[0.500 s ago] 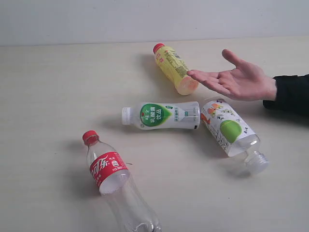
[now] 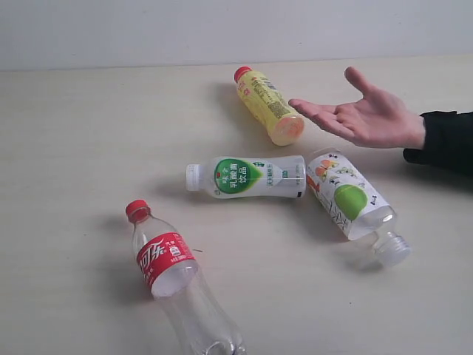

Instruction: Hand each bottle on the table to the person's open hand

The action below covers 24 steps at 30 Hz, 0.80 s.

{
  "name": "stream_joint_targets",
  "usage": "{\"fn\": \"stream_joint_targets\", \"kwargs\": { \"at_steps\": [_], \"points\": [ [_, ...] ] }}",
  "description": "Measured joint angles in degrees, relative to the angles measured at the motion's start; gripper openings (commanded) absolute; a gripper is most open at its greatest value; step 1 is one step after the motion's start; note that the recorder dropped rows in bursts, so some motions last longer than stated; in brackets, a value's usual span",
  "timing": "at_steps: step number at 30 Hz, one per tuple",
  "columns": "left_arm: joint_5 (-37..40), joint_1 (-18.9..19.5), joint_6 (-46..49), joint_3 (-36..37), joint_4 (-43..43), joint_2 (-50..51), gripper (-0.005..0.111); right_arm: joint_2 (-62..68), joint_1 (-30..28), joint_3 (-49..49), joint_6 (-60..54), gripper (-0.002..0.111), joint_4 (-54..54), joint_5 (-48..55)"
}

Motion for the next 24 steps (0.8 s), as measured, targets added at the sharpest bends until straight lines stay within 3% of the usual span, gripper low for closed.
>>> {"fn": "stream_joint_targets", "kwargs": {
  "at_steps": [6,13,24],
  "points": [
    [0.0,0.0,0.0,0.0,0.0,0.0,0.001,0.0,0.0,0.0,0.0,0.000,0.2,0.0],
    [0.0,0.0,0.0,0.0,0.0,0.0,0.001,0.0,0.0,0.0,0.0,0.000,0.2,-7.5],
    [0.0,0.0,0.0,0.0,0.0,0.0,0.001,0.0,0.0,0.0,0.0,0.000,0.2,-7.8]
  ]
}}
